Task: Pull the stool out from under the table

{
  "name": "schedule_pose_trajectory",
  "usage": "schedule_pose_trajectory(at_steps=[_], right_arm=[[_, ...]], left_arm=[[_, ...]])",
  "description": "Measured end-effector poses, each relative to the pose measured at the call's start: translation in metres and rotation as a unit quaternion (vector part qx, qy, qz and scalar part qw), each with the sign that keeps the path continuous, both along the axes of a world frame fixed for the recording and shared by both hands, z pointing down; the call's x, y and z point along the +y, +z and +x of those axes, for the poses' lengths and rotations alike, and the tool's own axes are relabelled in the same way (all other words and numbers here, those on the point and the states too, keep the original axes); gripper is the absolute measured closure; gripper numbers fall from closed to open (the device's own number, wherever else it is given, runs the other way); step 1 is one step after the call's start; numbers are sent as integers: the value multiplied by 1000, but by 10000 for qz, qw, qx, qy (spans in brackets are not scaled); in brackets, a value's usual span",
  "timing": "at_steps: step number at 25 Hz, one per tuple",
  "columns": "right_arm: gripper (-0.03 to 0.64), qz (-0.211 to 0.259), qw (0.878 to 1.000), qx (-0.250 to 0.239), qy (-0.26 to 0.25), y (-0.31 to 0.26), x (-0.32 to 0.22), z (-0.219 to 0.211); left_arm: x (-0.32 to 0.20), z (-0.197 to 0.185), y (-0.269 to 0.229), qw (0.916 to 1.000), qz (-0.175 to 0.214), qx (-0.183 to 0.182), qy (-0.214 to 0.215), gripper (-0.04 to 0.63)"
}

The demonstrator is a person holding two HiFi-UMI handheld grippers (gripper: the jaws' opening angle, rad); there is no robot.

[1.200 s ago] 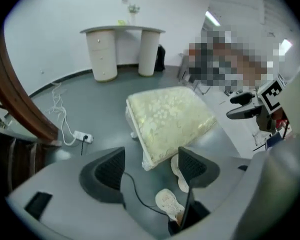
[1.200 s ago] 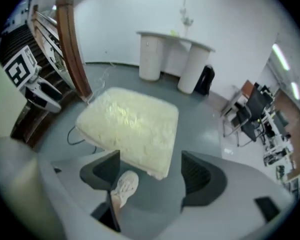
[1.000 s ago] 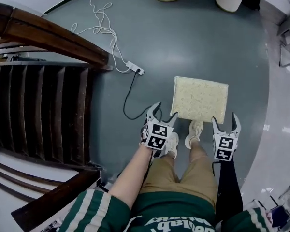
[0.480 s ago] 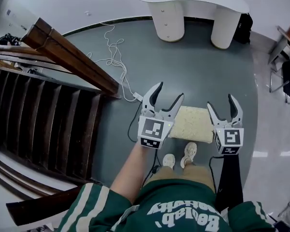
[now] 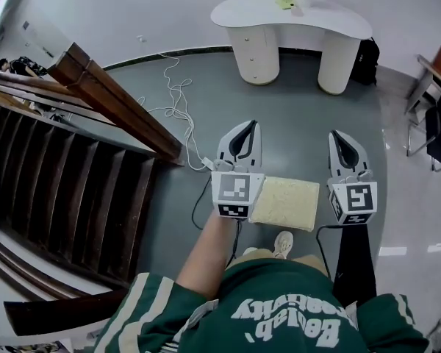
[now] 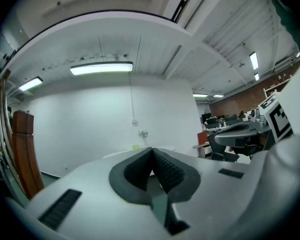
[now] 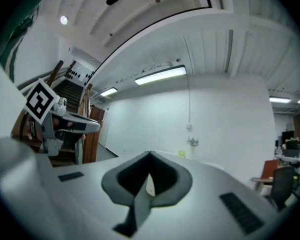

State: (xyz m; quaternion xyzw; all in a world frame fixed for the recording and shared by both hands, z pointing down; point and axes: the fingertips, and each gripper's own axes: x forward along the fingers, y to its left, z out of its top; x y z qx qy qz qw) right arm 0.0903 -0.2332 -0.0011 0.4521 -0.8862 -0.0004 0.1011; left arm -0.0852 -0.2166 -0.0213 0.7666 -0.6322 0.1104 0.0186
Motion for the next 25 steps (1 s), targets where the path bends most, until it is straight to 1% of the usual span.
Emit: schedule_pose_trajectory(at_steps=[4,12,17,20,25], right_arm=[[614,102,9998,107,91,-3,-4,16],[614,142,9995,74,273,-6,-13,39],[614,186,9991,83,379,-8,-15,48],[614,199,9989,167,400,-7,-17,49],[614,246,9981,253,515,-8,-23,58]], left_arm=[[-6,16,-5,9999,99,37,42,592],[-15,33,-9,9997,163,8,162,592],[-18,36,-12,9993,297,7,210,592],[-20,35,-13,9991,353,11,242,592],[-29,25,-5,9992,359,-56,185,592]])
